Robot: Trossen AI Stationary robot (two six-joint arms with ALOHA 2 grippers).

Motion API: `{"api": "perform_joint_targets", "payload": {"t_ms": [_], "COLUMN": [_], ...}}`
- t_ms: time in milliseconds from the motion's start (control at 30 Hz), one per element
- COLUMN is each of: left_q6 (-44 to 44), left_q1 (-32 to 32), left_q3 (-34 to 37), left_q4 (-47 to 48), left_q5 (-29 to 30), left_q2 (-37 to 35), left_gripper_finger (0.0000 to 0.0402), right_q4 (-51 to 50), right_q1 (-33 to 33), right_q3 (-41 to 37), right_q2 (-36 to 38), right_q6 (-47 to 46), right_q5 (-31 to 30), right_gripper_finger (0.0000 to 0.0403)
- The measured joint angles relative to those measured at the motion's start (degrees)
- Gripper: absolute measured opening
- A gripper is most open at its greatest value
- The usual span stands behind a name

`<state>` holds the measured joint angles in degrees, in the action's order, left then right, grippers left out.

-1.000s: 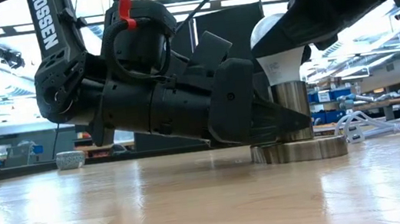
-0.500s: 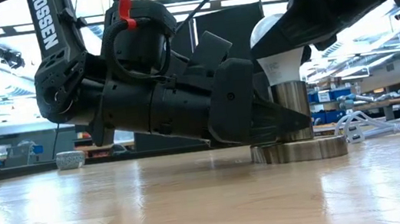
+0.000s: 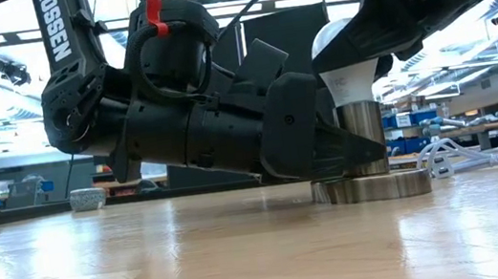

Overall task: Screw lightbulb
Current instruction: Insert the white lightbulb into the golden lamp

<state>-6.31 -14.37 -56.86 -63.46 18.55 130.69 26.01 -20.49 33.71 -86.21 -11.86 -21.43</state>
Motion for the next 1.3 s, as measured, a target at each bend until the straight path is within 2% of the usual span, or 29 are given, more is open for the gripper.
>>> {"api": "perform_joint_targets", "payload": {"t_ms": [433, 733, 933, 1133, 1300], "left_q6": [-0.1, -0.2, -1.4, -1.6, -1.5], "left_q1": [0.0, 0.0, -0.1, 0.0, -0.1], "left_q3": [0.0, 0.0, 0.0, 0.1, 0.1], "left_q4": [0.0, -1.0, -1.3, -2.8, -2.9], "left_q5": [0.3, 4.8, 5.8, 6.5, 8.4], "left_q2": [0.0, 0.1, 0.1, 0.3, 0.3], "left_gripper_finger": [0.0193, 0.0193, 0.0193, 0.0193, 0.0193], "right_q4": [-1.9, -2.1, -1.1, 5.3, 5.0], "right_q1": [-0.6, -2.0, -1.8, -1.5, -2.8], "right_q3": [0.2, 0.1, 0.0, 0.6, 4.7], "right_q2": [0.0, 0.0, -0.4, -5.3, -9.5], "right_q6": [-5.9, -9.4, -10.3, -11.1, -7.7], "right_q5": [-1.0, -8.7, -10.1, -12.5, -19.1], "right_gripper_finger": [0.0267, 0.0271, 0.0273, 0.0273, 0.0274]}}
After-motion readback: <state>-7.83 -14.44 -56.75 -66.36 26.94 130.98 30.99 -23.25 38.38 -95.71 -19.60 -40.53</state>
